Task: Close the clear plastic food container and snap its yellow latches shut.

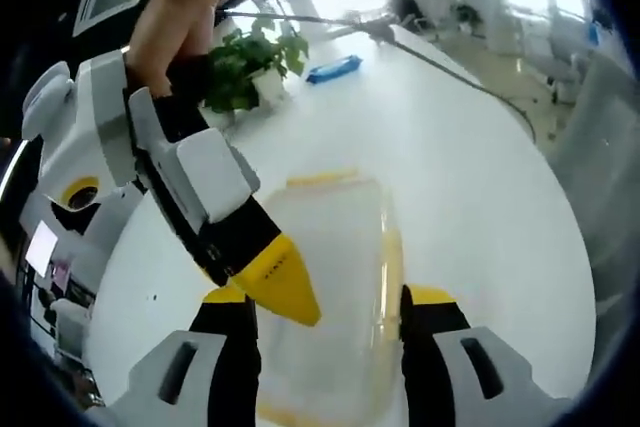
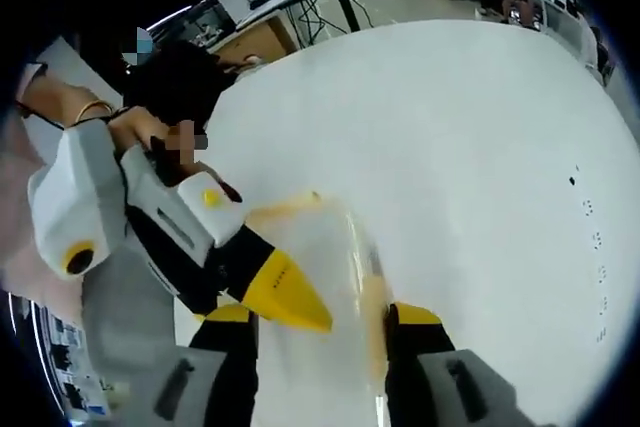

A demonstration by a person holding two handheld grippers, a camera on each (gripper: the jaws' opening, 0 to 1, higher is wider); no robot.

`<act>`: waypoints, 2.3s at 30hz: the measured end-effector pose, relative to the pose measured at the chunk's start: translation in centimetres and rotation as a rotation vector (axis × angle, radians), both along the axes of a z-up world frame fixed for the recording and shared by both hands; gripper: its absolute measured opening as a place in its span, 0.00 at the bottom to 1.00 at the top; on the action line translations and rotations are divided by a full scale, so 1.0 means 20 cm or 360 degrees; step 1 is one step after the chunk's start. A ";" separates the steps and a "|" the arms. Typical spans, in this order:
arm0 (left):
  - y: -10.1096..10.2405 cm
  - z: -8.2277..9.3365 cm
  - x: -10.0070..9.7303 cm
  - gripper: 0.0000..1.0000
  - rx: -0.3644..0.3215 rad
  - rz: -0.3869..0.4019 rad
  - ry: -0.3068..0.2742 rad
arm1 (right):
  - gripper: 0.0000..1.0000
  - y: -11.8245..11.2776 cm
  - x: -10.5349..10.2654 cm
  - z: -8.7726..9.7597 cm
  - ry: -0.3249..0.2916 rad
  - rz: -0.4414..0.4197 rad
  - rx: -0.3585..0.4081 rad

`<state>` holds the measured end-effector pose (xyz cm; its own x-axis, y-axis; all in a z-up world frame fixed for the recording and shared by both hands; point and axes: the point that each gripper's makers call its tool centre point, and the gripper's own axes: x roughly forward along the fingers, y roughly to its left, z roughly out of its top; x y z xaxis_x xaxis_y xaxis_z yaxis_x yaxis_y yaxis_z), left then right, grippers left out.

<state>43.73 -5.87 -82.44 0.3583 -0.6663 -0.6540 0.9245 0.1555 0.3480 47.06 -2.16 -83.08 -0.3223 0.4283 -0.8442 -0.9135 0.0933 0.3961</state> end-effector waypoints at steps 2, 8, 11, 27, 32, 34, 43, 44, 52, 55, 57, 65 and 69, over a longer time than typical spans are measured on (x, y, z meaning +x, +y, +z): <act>0.01 0.00 0.01 0.53 -0.0024 0.0006 0.0016 | 0.49 0.00 0.00 0.00 0.0024 0.0018 -0.0008; 0.02 0.01 0.03 0.52 -0.0015 0.0019 -0.0077 | 0.48 0.01 -0.03 0.00 0.0165 0.0065 0.0003; 0.01 0.00 -0.01 0.52 -0.0068 0.0009 0.0002 | 0.48 0.01 -0.02 0.00 0.0151 0.0071 0.0025; 0.00 0.00 -0.01 0.52 -0.0028 -0.0008 -0.0014 | 0.52 -0.01 -0.02 -0.01 0.0061 -0.0062 0.0083; 0.00 0.00 -0.01 0.53 -0.0002 -0.0040 -0.0016 | 0.54 0.00 -0.02 0.00 0.0005 -0.0141 0.0107; 0.00 0.00 -0.02 0.53 0.0012 -0.0048 -0.0010 | 0.54 0.00 -0.02 0.00 -0.0015 -0.0171 0.0119; 0.00 0.02 -0.02 0.54 -0.0001 -0.0065 0.0042 | 0.55 0.00 -0.02 0.02 -0.0133 -0.0207 0.0108; -0.01 0.03 -0.03 0.55 -0.0065 -0.0014 0.0119 | 0.55 0.00 -0.02 0.02 -0.0143 -0.0213 0.0101; 0.04 0.08 -0.03 0.59 -0.0091 0.0060 0.0239 | 0.54 -0.02 0.03 0.04 -0.0258 -0.0349 0.0080; 0.07 0.10 -0.02 0.59 -0.0114 0.0129 0.0297 | 0.51 -0.05 0.01 0.06 -0.0258 -0.0409 0.0070; 0.10 0.12 0.00 0.58 -0.0141 0.0181 0.0314 | 0.52 -0.05 0.01 0.07 -0.0279 -0.0466 0.0094; 0.20 0.14 0.06 0.56 -0.0206 0.0398 0.0350 | 0.53 -0.12 0.05 0.10 -0.0322 -0.0705 0.0114; 0.25 0.14 0.09 0.56 -0.0251 0.0504 0.0393 | 0.54 -0.15 0.03 0.13 -0.0305 -0.0793 0.0118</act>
<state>45.55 -0.95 -79.64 0.4068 -0.6473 -0.6446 0.8751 0.4787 0.0715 47.68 -5.11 -80.51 0.0920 0.5505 -0.8297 -0.8220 0.5122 0.2487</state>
